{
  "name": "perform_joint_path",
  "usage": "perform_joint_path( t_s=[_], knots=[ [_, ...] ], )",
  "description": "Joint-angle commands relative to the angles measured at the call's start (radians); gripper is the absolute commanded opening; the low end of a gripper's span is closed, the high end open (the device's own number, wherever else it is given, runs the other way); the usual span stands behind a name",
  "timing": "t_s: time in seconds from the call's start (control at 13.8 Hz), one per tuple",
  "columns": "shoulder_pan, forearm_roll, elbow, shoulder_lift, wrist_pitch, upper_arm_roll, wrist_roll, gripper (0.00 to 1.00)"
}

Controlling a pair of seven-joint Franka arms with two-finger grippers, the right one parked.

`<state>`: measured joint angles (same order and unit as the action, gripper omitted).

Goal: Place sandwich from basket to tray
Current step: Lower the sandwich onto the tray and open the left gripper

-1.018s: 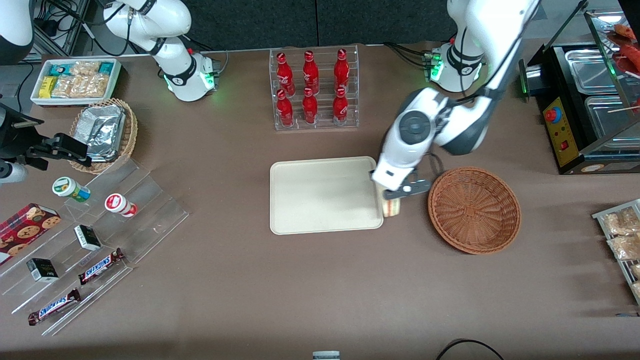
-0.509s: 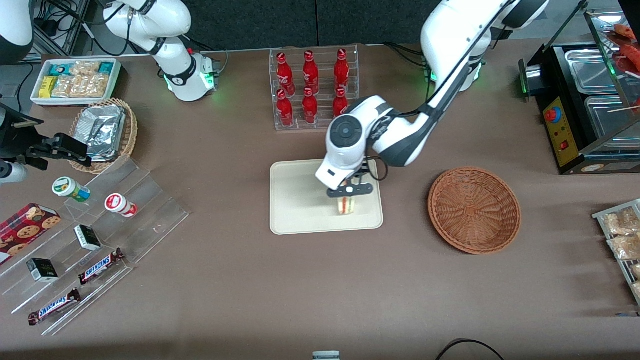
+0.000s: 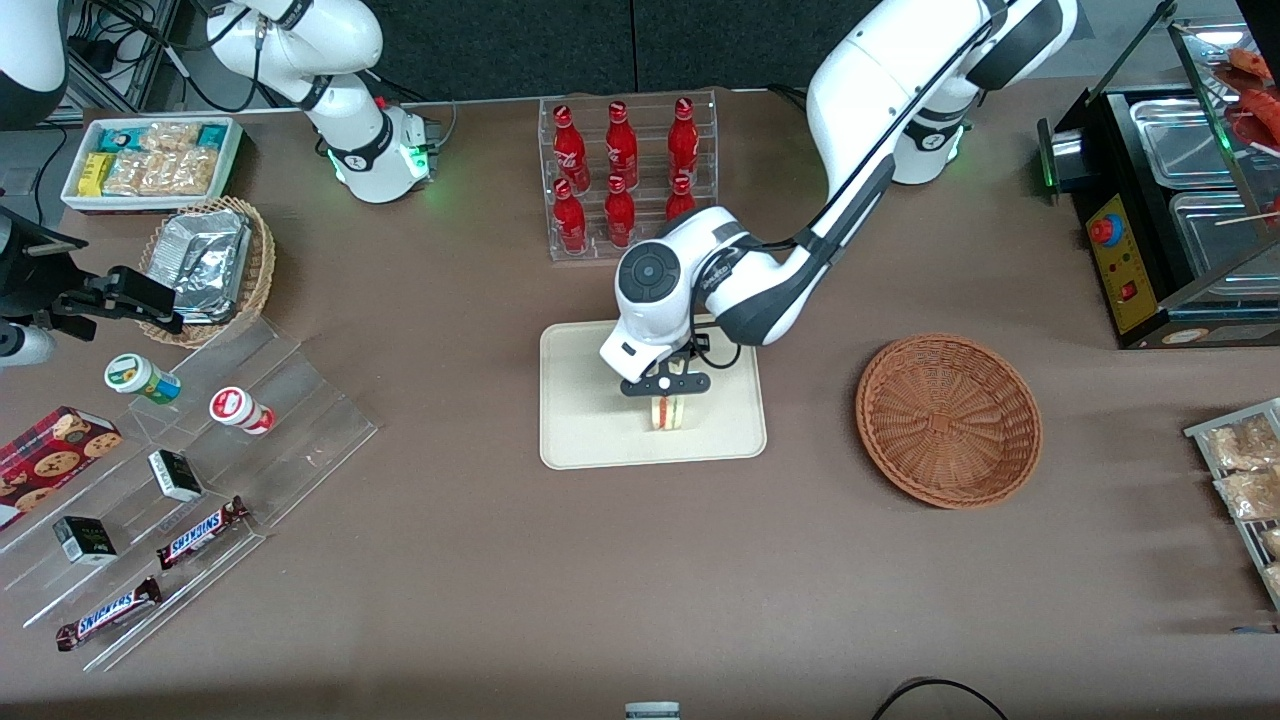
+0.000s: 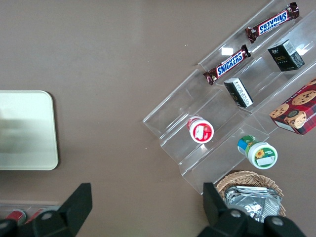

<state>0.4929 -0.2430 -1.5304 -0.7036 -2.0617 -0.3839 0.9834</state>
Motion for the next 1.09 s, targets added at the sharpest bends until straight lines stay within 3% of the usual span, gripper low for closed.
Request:
perform_joint_path(
  t_s=[0.0, 0.15, 0.22, 0.29, 0.36, 0.65, 1.02],
  knots=[
    [0.038, -0.062, 0.05, -0.043, 0.028, 0.014, 0.078, 0.0],
    [0.039, -0.088, 0.052, -0.06, 0.026, 0.014, 0.113, 0.0],
    [0.039, -0.087, 0.052, -0.06, 0.026, 0.014, 0.113, 0.16],
    [0.038, -0.087, 0.052, -0.062, 0.026, 0.014, 0.104, 0.9],
    [0.038, -0.087, 0.052, -0.062, 0.025, 0.014, 0.1, 1.0],
    [0.038, -0.09, 0.075, -0.047, 0.046, 0.014, 0.112, 1.0],
    [0.023, -0.073, 0.18, 0.022, 0.208, 0.013, 0.118, 1.0]
  ],
)
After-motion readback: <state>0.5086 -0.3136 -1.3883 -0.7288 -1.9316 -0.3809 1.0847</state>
